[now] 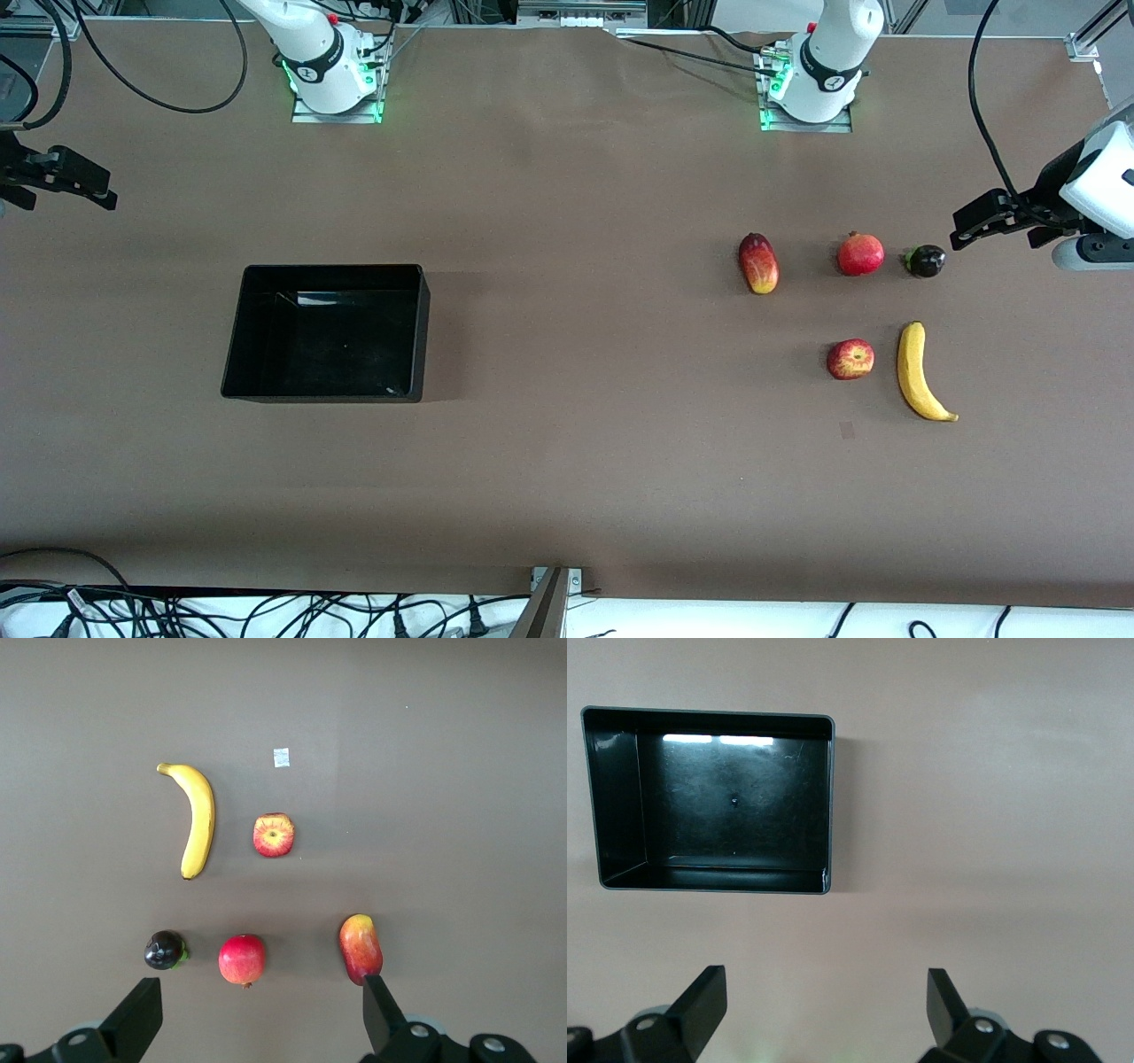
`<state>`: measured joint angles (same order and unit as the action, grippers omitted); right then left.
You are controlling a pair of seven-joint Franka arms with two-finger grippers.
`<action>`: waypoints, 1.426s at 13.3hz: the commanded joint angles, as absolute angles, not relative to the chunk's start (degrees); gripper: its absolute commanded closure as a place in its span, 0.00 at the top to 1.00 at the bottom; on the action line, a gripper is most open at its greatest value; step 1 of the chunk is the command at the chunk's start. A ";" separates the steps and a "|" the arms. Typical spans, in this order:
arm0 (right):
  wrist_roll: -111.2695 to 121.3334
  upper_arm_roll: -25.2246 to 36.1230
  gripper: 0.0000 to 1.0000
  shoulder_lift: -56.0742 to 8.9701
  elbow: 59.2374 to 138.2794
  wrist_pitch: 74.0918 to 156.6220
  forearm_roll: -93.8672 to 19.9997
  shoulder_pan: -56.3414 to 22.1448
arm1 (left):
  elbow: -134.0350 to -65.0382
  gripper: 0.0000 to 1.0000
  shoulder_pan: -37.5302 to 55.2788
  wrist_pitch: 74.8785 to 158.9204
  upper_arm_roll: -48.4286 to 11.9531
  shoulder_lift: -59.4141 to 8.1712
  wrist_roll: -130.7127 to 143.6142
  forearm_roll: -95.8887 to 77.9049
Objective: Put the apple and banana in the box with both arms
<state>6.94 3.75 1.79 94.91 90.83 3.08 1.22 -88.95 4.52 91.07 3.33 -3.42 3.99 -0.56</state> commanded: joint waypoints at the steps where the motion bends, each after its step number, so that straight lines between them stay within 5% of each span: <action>1: 6.50 3.78 1.00 1.05 93.16 89.91 4.13 0.62 | -88.42 1.00 4.31 90.35 3.60 -3.34 3.52 -2.64; 10: 6.68 3.95 1.00 0.53 94.65 89.38 4.04 0.79 | -88.51 1.00 4.31 90.35 3.60 -3.34 3.69 -2.64; 13: 6.24 4.04 1.00 -4.82 95.97 85.96 4.22 0.79 | -88.51 1.00 4.31 90.35 3.60 -3.34 3.78 -2.64; 19: -5.60 3.69 1.00 -4.83 113.62 115.52 3.52 0.70 | -88.51 1.00 4.39 90.35 3.60 -3.43 3.78 -2.64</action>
